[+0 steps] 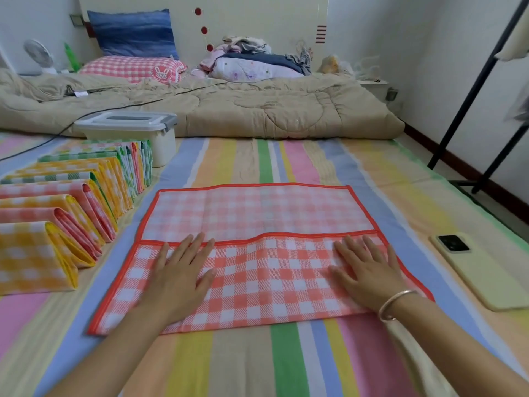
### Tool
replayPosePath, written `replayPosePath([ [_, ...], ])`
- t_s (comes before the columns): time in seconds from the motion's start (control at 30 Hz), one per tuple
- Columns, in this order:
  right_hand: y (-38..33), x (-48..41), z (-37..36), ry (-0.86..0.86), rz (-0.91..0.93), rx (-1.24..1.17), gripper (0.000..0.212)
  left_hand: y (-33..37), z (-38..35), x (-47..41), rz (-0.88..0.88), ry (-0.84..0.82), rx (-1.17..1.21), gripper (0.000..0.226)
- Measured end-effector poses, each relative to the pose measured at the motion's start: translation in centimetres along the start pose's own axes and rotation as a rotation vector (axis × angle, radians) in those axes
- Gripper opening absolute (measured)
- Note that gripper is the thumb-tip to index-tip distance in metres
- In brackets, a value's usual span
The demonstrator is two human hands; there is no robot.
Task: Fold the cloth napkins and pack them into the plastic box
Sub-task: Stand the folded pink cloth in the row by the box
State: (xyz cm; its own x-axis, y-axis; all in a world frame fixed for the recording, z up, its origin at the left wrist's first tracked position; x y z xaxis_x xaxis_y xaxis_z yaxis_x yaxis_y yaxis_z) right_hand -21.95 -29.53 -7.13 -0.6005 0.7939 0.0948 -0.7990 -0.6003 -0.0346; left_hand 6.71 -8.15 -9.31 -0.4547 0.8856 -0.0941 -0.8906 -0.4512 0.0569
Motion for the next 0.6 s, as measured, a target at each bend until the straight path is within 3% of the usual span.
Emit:
replayPosePath([
  [0.3,-0.7,-2.0,0.6,-0.048,0.059,0.024,0.065,0.1,-0.2,0.1,0.028,0.044,-0.008,0.083],
  [0.5,0.6,-2.2,-0.9,-0.009,0.044,0.017,0.067,0.1,-0.1,0.2,0.045,0.031,-0.02,0.083],
  [0.6,0.8,-2.3,-1.0,0.038,0.043,0.016,0.081,0.0,0.0,0.2,0.068,0.024,-0.024,0.087],
])
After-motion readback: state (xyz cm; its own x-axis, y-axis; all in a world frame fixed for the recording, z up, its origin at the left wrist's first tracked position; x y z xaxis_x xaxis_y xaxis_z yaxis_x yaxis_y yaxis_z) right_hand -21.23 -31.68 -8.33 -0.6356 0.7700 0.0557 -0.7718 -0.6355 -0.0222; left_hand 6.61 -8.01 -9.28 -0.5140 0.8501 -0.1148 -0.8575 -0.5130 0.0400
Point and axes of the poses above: each hand's wrist, its own x-axis away from the middle knuckle, its own z-axis out of the back of the hand, y = z × x, the point moved 4 cm from there along -x, towards the middle knuckle, and after that the axes turned 5 degrees about y, right-handed, at the moved point
